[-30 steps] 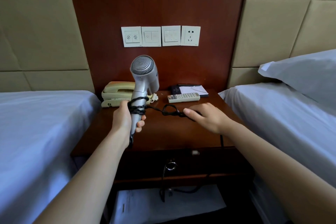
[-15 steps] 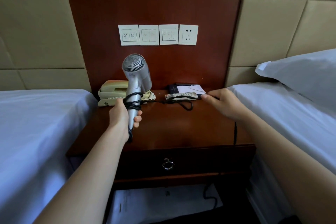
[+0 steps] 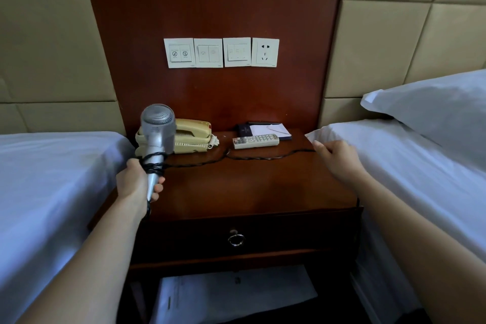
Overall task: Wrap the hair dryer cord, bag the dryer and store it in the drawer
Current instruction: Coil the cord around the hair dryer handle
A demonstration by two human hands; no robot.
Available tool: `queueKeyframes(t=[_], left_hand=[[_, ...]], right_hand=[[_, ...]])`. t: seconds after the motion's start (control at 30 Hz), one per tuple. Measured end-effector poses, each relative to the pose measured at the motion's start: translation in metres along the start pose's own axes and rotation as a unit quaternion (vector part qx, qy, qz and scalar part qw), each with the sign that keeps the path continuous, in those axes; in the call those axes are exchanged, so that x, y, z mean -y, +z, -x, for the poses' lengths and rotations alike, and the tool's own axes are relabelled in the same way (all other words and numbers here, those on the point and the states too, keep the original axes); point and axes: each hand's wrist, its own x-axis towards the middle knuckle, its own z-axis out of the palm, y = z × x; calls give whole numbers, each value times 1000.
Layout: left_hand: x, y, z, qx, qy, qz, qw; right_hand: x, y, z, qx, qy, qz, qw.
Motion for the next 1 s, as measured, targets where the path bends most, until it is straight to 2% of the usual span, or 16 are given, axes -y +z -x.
queueKeyframes(t=[0.13, 0.23, 0.3, 0.43, 0.57, 0.7, 0.87, 1.0], left_hand=[[3, -2, 8, -36, 36, -77, 996], [2, 3, 16, -28, 54, -67, 996], [-1, 8, 20, -15, 64, -56, 996], [-3, 24, 36, 14, 82, -66, 994], [0, 46, 58, 61, 106, -103, 987], [5, 56, 69, 84, 136, -148, 976], [7, 53, 78, 102, 221, -268, 932], [7, 48, 77, 152, 259, -295, 907]], right_hand=[[10, 12, 5, 120, -60, 4, 991], [20, 6, 13, 234, -72, -43, 969], [31, 1, 19, 279, -104, -65, 952], [63, 2, 27, 232, -171, -79, 954], [95, 18, 40, 201, -221, -32, 954], [113, 17, 44, 135, -240, -10, 961], [127, 22, 48, 102, -263, -26, 959], [129, 28, 42, 87, -250, -73, 962]])
